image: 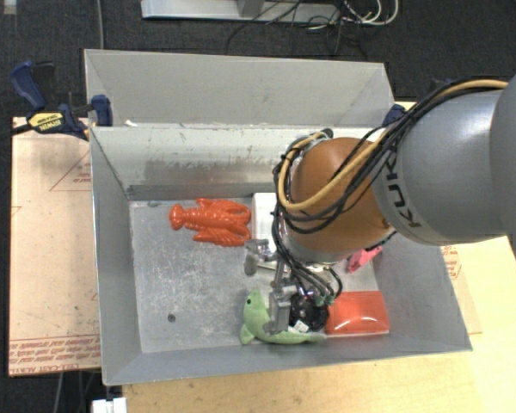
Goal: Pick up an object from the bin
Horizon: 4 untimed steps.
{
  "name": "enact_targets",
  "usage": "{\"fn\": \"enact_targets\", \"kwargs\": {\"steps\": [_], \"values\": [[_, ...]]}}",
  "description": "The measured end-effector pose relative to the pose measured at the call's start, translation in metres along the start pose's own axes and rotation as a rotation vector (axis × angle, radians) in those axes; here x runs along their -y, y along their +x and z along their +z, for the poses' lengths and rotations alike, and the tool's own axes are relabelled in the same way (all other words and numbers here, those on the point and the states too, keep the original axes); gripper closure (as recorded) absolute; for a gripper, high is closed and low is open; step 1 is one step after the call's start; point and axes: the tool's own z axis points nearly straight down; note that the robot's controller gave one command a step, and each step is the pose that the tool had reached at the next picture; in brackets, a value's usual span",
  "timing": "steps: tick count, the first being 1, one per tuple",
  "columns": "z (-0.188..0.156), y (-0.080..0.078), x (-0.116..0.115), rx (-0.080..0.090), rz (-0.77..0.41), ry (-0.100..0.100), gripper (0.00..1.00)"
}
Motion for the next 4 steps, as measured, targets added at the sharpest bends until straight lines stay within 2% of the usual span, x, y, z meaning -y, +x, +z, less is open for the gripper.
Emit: {"fn": "enact_targets", "kwargs": {"steps": [1, 2, 3, 4], "values": [[0.035, 0.018, 0.038, -0.014, 0.029, 0.003, 0.0], [0.062, 0.017, 0.034, 0.015, -0.008, -0.001, 0.0], [0.063, 0.018, 0.017, -0.011, -0.008, 0.001, 1.0], [0.063, 0.018, 0.017, -0.011, -0.008, 0.001, 1.0]]}}
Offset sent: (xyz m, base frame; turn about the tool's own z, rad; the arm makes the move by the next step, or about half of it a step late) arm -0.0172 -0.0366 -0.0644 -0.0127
